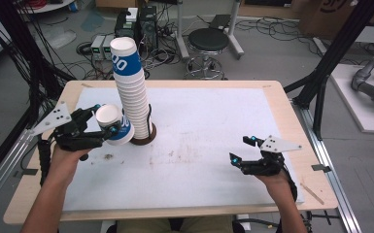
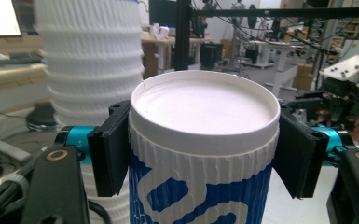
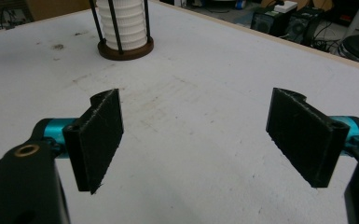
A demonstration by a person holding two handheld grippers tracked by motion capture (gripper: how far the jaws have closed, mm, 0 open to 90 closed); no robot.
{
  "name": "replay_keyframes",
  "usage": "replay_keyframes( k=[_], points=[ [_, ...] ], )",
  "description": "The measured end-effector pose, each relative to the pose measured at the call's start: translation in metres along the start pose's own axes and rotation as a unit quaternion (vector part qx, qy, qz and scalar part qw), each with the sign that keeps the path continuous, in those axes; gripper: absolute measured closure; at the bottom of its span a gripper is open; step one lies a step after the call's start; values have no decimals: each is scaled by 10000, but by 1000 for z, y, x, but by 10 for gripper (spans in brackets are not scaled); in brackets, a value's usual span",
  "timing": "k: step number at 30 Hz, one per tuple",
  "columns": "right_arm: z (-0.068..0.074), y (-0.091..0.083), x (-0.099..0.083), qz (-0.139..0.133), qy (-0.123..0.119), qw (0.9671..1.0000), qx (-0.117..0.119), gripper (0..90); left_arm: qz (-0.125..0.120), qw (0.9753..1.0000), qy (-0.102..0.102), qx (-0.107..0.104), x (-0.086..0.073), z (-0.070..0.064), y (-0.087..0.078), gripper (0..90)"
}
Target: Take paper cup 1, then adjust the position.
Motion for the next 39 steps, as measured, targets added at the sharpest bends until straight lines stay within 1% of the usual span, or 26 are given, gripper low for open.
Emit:
replay_keyframes(
  k=[2,5,6,9,12,13,17,19,22,24,25,27,31,33,36,37,38,39],
  points=[
    [1,1,0,20,-2,10000,17,192,88,9999,50,-51,-5,-4,3,294],
    [2,3,0,44,-22,10000,46,192,158,9998,66,-108,-10,-8,7,294],
    [2,3,0,44,-22,10000,46,192,158,9998,66,-108,-10,-8,7,294],
    [5,4,0,56,-49,9999,94,192,183,9996,52,-184,-13,-14,12,293],
    [5,4,2,16,-73,9999,133,192,175,9996,50,-236,-13,-16,15,293],
    [5,3,2,16,-67,9999,150,192,186,9993,41,-308,-14,-19,18,293],
    [7,4,3,-15,-52,9998,206,192,235,9987,11,-451,-17,-24,26,293],
    [9,6,4,-13,-41,9996,295,191,256,9983,-17,-526,-19,-27,31,293],
    [12,9,5,6,-158,9985,525,191,315,9975,-20,-628,-23,-32,38,293],
    [15,12,6,-35,-183,9980,609,192,341,9972,-23,-664,-25,-34,40,293],
    [15,13,7,-56,-210,9978,623,191,364,9967,-19,-727,-27,-37,45,293],
    [17,15,7,-50,-206,9975,672,192,365,9958,-41,-839,-29,-41,50,293],
    [20,19,7,-127,-181,9965,802,191,440,9939,6,-1009,-33,-50,60,293],
    [23,22,9,-122,-193,9957,899,192,440,9931,-1,-1086,-34,-54,64,293],
    [28,27,12,-105,-270,9939,1068,191,404,9917,-56,-1219,-35,-60,70,293],
    [30,28,14,-115,-316,9932,1115,191,414,9912,-47,-1260,-35,-61,72,293],
    [30,28,14,-115,-316,9932,1115,191,414,9912,-47,-1260,-35,-61,72,293],
    [33,31,16,-124,-352,9919,1210,191,448,9903,-37,-1317,-36,-63,75,293]
  ],
)
Point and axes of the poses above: each handheld gripper's, and its own axes: y roughly forward along the jaws, x roughly out of its top, z roughly to its left, the point moved 2 cm from there along y, roughly forward along the jaws, and after that the axes turned 9 degrees about x, right-handed, at the moved point
